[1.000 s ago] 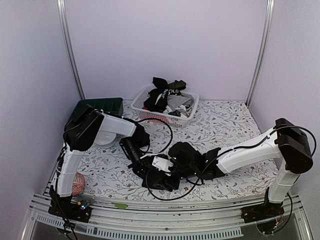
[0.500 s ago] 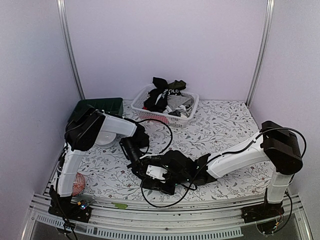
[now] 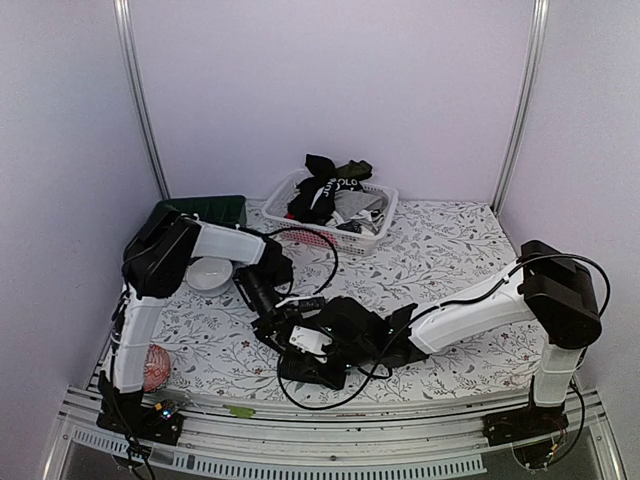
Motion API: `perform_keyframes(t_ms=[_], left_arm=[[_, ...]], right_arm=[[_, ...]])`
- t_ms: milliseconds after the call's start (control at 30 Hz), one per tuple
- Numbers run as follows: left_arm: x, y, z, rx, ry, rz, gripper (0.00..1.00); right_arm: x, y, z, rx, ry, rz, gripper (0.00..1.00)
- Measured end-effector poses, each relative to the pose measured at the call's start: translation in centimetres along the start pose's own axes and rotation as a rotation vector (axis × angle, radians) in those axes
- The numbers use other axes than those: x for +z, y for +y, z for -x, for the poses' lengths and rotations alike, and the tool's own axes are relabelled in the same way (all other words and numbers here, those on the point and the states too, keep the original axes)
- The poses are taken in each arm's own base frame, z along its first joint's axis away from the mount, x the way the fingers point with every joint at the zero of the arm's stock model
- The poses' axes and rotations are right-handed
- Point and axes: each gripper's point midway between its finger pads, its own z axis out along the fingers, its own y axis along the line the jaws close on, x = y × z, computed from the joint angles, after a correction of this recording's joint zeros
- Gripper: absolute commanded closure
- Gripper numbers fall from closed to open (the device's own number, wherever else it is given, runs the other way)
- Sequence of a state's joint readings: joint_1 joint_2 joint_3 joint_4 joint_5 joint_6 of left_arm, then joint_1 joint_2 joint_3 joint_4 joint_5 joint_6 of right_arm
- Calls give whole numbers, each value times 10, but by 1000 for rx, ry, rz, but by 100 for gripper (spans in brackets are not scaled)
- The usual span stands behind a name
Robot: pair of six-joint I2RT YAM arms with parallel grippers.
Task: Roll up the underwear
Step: Roll the underwear at the center of the board.
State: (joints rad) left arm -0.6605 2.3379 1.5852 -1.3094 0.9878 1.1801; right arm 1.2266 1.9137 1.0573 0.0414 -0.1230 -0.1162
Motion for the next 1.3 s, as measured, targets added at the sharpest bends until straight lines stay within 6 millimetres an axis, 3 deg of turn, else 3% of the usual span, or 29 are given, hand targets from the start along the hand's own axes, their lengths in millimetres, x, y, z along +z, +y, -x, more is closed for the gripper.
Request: perform_keyframes(t_ms=[100, 200, 300, 367, 467, 600, 700, 800, 867, 1033, 1100, 1200, 1300], left_arm=[[-35, 9, 16, 49, -85, 119, 16], [-95, 9, 34, 112, -217, 312, 8], [-169, -10, 46, 195, -350, 579, 4], [-208, -28, 49, 251, -406, 753, 4], [-237, -50, 56, 320, -452, 974, 4], [-250, -60, 49, 285, -517, 1154, 4], [-243, -61, 44, 292, -493, 1134, 4], [-220, -70, 35, 322, -472, 1074, 4], [-191, -79, 25, 365, -441, 1039, 4], [-82, -100, 10, 572, -295, 897, 7], [-49, -102, -1, 645, -237, 860, 12], [-15, -99, -15, 734, -152, 826, 20], [-2, -92, -15, 784, -104, 819, 27]], right_arm=[[-1, 6, 0, 91, 0, 61, 100], [-3, 11, -1, 211, 6, 134, 100], [-6, 10, -3, 329, 9, 201, 100], [-9, 6, -5, 408, 9, 244, 100], [-12, -5, -6, 520, 8, 314, 100], [-8, -18, -9, 642, 13, 444, 100], [-6, -23, -12, 706, 15, 537, 100], [-5, -25, -13, 745, 18, 618, 100], [-4, -26, -14, 765, 25, 667, 100], [-3, -27, -16, 795, 33, 743, 100], [-2, -28, -17, 807, 37, 762, 100], [-2, -29, -18, 827, 43, 778, 100], [-2, -30, -18, 842, 48, 788, 100]])
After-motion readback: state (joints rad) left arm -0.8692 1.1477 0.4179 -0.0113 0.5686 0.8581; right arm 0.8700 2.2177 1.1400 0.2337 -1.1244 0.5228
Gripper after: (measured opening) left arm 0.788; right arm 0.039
